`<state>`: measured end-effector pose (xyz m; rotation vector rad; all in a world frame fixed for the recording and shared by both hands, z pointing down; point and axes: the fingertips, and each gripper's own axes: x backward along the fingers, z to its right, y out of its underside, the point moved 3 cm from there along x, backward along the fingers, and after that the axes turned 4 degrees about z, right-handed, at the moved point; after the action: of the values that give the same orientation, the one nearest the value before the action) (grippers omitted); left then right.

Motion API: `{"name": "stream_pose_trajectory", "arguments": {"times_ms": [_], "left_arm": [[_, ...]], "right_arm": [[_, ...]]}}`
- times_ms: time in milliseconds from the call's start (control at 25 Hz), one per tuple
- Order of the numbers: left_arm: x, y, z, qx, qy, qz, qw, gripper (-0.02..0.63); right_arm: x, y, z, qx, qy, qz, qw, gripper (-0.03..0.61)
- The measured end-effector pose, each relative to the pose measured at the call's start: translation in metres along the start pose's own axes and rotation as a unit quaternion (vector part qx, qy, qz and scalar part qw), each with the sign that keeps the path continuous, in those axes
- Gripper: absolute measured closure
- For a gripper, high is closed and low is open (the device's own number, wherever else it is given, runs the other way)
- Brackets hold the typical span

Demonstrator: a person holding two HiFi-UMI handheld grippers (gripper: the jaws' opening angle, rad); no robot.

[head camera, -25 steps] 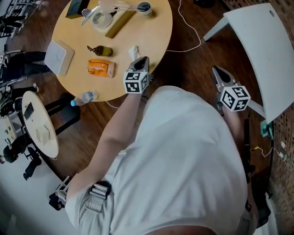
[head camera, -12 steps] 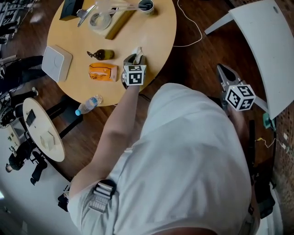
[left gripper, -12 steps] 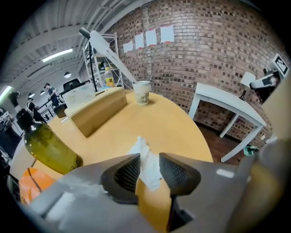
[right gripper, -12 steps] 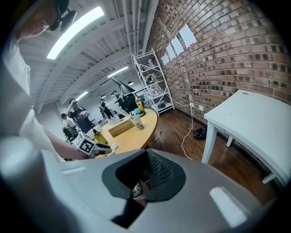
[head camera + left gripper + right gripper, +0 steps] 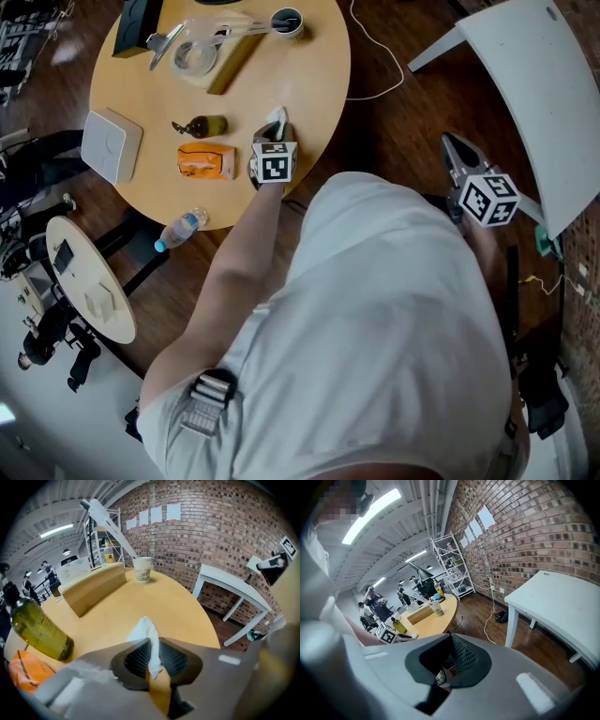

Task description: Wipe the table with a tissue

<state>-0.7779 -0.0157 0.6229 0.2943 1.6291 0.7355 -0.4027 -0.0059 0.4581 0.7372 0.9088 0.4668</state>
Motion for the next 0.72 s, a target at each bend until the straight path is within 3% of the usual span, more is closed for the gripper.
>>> {"name": "stream_pose_trajectory", "arguments": {"times_ms": [80,280,520,720], "left_arm": [[-0.002,0.002,0.005,0.001,-0.003,0.002,1.0,0.575],[0.006,-0.012,0.006,0.055,0.013,0.03,0.9979,0.584],[0.012,-0.06,0.042,0.07,0.089,0.093,0.9892,0.584],[0.013,-0.107,0.1,0.041,0.168,0.128,0.9765,0.584]], "right_arm": [[0.0,-0.002,0.001,-0.002,0.002,0.004,1.0,0.571],[0.004,-0.007,0.005,-0.009,0.007,0.014,1.0,0.571],[0.013,-0.004,0.02,-0.026,0.024,0.029,0.999,0.571],[0.027,-0.005,0.039,-0.054,0.042,0.055,0.996,0.571]]}}
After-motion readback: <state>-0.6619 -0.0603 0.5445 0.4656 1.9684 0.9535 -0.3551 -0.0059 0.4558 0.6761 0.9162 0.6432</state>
